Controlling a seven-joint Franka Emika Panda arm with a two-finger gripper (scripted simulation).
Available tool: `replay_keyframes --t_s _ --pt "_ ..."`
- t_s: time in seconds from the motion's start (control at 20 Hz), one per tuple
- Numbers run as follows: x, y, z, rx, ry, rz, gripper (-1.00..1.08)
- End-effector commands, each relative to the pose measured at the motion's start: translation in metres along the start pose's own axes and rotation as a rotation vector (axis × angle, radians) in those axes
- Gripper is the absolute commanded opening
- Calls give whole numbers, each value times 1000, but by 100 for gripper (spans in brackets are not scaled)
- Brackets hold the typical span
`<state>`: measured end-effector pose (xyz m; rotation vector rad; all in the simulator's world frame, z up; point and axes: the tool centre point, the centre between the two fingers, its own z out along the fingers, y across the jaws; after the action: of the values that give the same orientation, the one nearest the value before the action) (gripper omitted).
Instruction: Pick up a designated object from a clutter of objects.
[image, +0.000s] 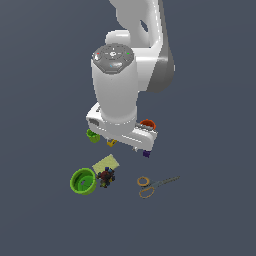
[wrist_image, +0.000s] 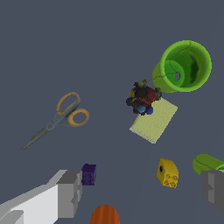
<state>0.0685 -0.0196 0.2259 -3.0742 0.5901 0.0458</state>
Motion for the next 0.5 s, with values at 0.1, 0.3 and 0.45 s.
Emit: replay_keyframes --t_s 0.1,0.3,0.45 --pt "28 13 38 7 6 165 100" --pt "49 26 71 8 13 298 100" --pt "60 35 92 7 18 378 100"
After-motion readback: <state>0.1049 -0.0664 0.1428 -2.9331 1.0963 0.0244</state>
